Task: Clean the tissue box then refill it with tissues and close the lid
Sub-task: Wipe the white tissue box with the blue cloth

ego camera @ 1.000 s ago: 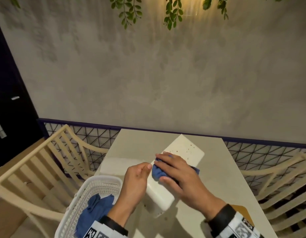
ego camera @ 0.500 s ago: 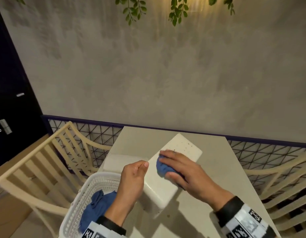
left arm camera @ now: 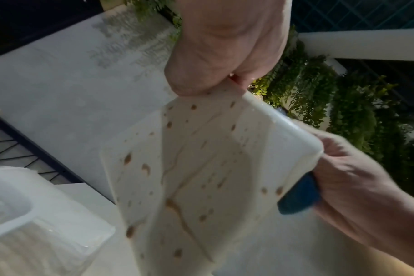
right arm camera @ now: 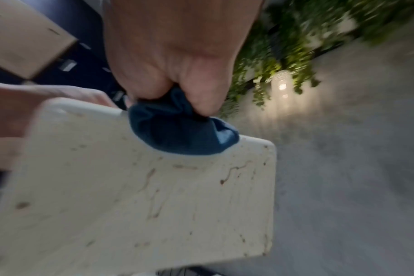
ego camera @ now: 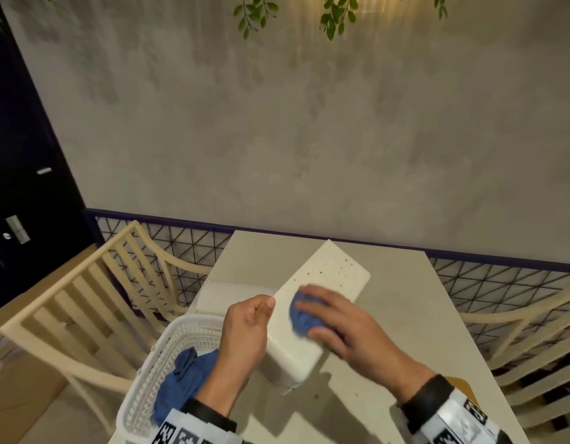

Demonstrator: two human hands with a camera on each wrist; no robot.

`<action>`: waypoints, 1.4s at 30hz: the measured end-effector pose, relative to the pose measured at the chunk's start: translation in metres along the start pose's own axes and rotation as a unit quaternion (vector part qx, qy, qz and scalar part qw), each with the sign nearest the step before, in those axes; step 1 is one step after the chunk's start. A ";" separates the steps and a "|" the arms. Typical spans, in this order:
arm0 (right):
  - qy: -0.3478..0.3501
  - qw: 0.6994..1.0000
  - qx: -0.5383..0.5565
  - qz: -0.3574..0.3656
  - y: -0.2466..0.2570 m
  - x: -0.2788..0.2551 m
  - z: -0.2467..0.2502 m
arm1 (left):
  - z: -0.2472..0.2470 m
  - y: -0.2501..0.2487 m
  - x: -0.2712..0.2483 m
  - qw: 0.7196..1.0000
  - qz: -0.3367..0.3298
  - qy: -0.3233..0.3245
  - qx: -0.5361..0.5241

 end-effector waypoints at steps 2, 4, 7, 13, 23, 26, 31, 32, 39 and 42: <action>-0.032 0.999 0.004 -0.023 0.005 0.003 0.000 | -0.002 -0.003 0.001 1.000 0.007 -0.007 -0.006; 0.034 0.995 0.016 0.091 0.034 -0.007 -0.022 | -0.002 -0.008 0.000 1.000 0.011 -0.004 -0.022; 0.030 0.997 0.008 0.069 0.011 -0.003 -0.003 | -0.006 -0.006 -0.001 1.000 0.008 0.015 -0.018; 0.061 0.993 -0.021 0.098 0.029 -0.007 -0.011 | -0.017 -0.005 0.001 0.997 0.055 0.013 -0.058; 0.043 0.998 -0.036 -0.024 0.005 0.002 0.001 | -0.034 -0.012 -0.005 0.993 0.104 0.009 -0.063; 0.023 0.999 -0.021 -0.020 0.009 0.004 -0.001 | -0.035 -0.007 -0.003 0.991 0.118 0.004 -0.069; 0.011 0.998 -0.013 -0.069 -0.006 0.003 0.006 | -0.038 -0.002 -0.004 0.988 0.137 0.017 -0.068; 0.007 0.998 -0.012 -0.057 -0.002 0.003 0.005 | -0.037 -0.002 -0.004 0.987 0.137 0.011 -0.079; -0.005 0.998 0.006 -0.066 -0.007 0.004 0.007 | -0.041 -0.016 -0.010 0.989 0.094 0.019 -0.113; 0.054 0.998 -0.016 0.034 0.005 0.001 -0.001 | -0.039 -0.021 -0.010 0.990 0.062 0.026 -0.125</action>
Point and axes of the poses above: each hand's wrist, its own x-axis towards the middle knuckle, its own z-axis out of the back of the hand, y = z × x, the point moved 6 cm from there along x, towards the middle knuckle, and after that the axes turned 5 degrees about -y, right-handed, at the moved point
